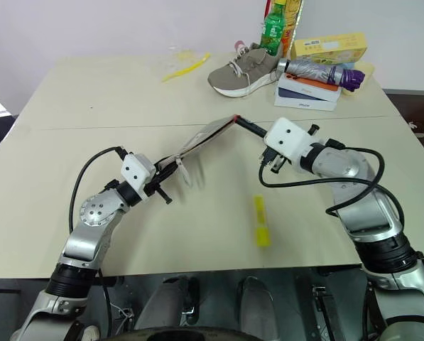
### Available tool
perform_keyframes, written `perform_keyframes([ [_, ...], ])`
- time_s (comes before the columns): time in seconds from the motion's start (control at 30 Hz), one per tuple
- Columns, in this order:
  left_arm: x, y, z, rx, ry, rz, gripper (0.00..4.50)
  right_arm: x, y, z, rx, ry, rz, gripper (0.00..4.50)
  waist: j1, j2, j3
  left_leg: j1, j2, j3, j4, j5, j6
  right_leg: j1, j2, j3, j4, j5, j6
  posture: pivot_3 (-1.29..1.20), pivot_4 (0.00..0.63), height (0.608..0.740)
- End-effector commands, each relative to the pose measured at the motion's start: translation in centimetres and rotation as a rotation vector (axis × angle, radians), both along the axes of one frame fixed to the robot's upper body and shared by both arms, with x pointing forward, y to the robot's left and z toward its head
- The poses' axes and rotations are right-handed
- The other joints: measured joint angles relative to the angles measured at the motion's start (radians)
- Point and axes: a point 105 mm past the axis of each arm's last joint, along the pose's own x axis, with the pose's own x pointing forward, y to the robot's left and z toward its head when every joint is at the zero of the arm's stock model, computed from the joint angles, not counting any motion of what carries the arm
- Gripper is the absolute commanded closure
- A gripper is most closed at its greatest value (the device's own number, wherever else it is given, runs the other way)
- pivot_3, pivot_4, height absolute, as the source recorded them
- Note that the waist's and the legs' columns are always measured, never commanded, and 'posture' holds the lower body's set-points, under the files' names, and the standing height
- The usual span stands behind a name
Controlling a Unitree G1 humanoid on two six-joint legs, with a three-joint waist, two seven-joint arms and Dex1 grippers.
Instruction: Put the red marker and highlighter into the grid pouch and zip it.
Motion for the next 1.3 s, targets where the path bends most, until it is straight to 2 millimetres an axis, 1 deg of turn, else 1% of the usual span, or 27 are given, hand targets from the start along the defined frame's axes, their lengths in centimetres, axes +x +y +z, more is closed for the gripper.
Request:
perform_keyframes([
  [0.03,-0.3,0.0,0.8,-0.010,-0.044,-0.002,4.50,-0.6,0.5,1.6,-0.014,-0.065,0.034,4.15,0.001,0.000,0.000,0.000,0.000,0.000,0.000,0.000,0.000,0.000,0.000,0.000,0.000,0.000,0.000,0.00,0.150,0.733],
  [0.47,-0.6,-0.5,1.0,-0.007,-0.051,-0.030,4.50,-0.8,1.6,0.8,-0.016,-0.037,0.071,4.15,0.001,0.000,0.000,0.000,0.000,0.000,0.000,0.000,0.000,0.000,0.000,0.000,0.000,0.000,0.000,0.00,0.150,0.733],
  [0.7,-0.9,-0.9,1.1,0.000,-0.053,-0.061,4.50,-1.5,2.5,-0.1,-0.104,-0.013,0.137,4.15,0.001,0.000,0.000,0.000,0.000,0.000,0.000,0.000,0.000,0.000,0.000,0.000,0.000,0.000,0.000,0.00,0.150,0.733],
  [0.87,-1.2,-1.2,1.1,0.021,-0.053,-0.101,4.50,-1.9,3.4,-0.5,-0.137,-0.008,0.178,4.15,0.001,0.000,0.000,0.000,0.000,0.000,0.000,0.000,0.000,0.000,0.000,0.000,0.000,0.000,0.000,0.00,0.150,0.733],
  [0.97,-1.3,-1.2,1.1,0.035,-0.054,-0.127,4.50,-2.3,4.1,-0.7,-0.180,-0.006,0.222,4.15,0.001,0.000,0.000,0.000,0.000,0.000,0.000,0.000,0.000,0.000,0.000,0.000,0.000,0.000,0.000,0.00,0.150,0.733],
  [1.07,-1.5,-1.2,1.2,0.064,-0.044,-0.176,4.50,-3.1,5.0,-1.6,-0.331,-0.017,0.319,4.15,0.001,0.000,0.000,0.000,0.000,0.000,0.000,0.000,0.000,0.000,0.000,0.000,0.000,0.000,0.000,0.00,0.150,0.733],
  [1.13,-1.7,-1.2,1.2,0.103,-0.041,-0.224,4.50,-4.0,6.2,-2.2,-0.407,-0.031,0.419,4.15,0.001,0.000,0.000,0.000,0.000,0.000,0.001,0.000,0.000,0.000,0.000,0.000,0.000,0.000,0.000,0.00,0.150,0.733],
  [1.2,-1.8,-1.2,1.2,0.137,-0.034,-0.269,4.50,-4.6,7.3,-2.6,-0.445,-0.048,0.497,4.15,0.001,0.000,0.000,0.000,0.000,0.000,0.001,0.000,0.000,0.000,0.000,0.000,0.000,0.000,0.000,0.00,0.150,0.733],
  [1.3,-2.0,-1.1,1.1,0.181,-0.015,-0.331,4.50,-4.9,8.3,-3.2,-0.496,-0.074,0.568,4.15,0.000,0.000,0.000,0.000,0.000,0.000,0.001,0.000,0.000,0.000,0.000,0.000,0.000,0.000,0.000,0.00,0.150,0.733],
])
